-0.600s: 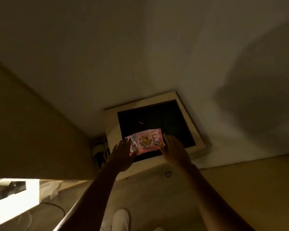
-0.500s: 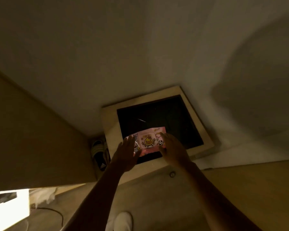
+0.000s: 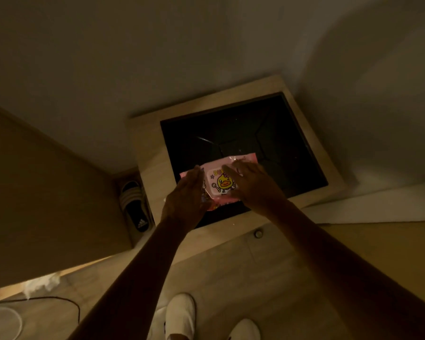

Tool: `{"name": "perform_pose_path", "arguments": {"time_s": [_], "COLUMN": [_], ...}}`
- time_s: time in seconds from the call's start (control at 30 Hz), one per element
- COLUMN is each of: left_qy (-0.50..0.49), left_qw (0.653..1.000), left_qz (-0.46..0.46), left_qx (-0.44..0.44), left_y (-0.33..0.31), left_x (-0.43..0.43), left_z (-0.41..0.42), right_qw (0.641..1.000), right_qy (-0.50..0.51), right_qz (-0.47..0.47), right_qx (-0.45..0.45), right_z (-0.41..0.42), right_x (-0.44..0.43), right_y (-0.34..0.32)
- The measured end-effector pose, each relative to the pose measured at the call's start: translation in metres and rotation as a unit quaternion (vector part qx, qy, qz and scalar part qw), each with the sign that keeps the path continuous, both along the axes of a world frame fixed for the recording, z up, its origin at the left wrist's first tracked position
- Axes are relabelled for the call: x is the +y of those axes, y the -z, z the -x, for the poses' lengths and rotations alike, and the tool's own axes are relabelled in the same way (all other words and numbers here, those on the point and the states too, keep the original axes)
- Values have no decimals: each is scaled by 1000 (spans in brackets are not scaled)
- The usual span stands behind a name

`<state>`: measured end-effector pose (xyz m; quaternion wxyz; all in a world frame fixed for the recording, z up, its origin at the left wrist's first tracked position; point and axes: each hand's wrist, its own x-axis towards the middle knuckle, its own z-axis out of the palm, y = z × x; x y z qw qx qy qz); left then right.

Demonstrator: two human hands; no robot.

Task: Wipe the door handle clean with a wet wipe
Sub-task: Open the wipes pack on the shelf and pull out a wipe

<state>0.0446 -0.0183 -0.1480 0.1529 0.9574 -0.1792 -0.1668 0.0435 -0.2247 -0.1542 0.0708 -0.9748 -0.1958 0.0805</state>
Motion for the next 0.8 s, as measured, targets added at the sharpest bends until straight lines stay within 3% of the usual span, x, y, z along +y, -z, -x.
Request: {"name": "perform_pose_path", "arguments": {"time_s": [0.3,0.4,0.53,0.63,0.73,0.8], "left_qy": [-15,-17,-15,-18,-18,-4], "left_qw": [1000,1000,1000,999,999,998], "left_qz": [15,16,18,31,45,51], "left_qx": [-9,-2,0,20,6,-34], "left_y": [7,7,7,5,3,1], "left_x": [-8,-9,-9,-10,-7,-7], "left_z": [6,6,5,5,2,1], "right_qw": [989,988,994,995,964,948], "right_qy": [-69,-87,-66,31,228,272], "right_qz": [110,104,18,-54,-131,-160], "right_qx": [-64,-72,-89,-79,-51,-37], "right_z": [5,4,-12,-29,-43,-44], "right_x": [-12,-20,-22,-16,-19,-24], "right_y": [6,5,-5,-18,-25,-24]}}
